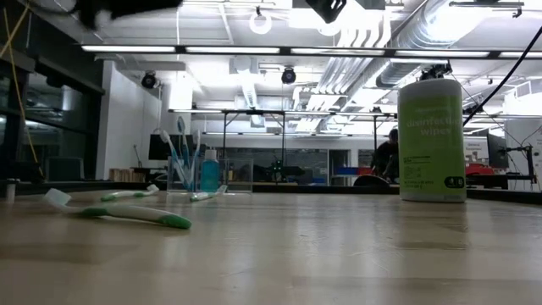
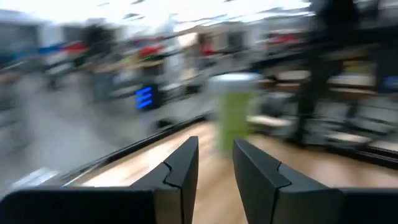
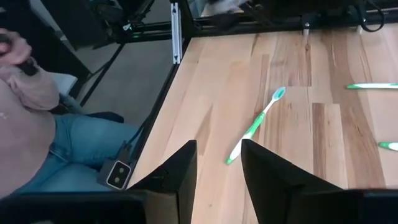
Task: Pick & Place toothbrushing station
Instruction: Put the bottom green toothbrush into the right section of the transparent organizer
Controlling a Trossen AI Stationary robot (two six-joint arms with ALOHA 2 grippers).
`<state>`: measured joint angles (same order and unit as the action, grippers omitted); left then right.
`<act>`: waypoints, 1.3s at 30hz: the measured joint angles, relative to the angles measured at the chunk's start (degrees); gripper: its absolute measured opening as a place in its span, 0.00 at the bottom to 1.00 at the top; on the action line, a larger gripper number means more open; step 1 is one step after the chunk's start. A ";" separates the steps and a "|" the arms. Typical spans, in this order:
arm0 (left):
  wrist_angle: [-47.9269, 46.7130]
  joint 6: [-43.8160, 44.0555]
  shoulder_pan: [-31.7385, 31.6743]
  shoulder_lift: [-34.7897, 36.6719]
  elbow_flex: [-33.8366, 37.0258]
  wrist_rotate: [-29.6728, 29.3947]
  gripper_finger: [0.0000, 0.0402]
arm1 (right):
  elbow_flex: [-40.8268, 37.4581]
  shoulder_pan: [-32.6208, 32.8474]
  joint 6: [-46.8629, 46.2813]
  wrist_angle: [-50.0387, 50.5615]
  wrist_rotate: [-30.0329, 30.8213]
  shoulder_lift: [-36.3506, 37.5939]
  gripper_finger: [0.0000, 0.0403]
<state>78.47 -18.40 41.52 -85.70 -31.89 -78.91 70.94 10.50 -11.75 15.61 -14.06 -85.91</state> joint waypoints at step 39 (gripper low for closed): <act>-111.76 46.67 -2.51 -0.03 -26.02 51.13 0.24 | 0.00 9.20 -11.07 16.81 14.70 0.01 0.29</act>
<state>-33.29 28.26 39.01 -85.73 -57.91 -27.78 70.94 19.70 -22.81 32.42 0.63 -85.90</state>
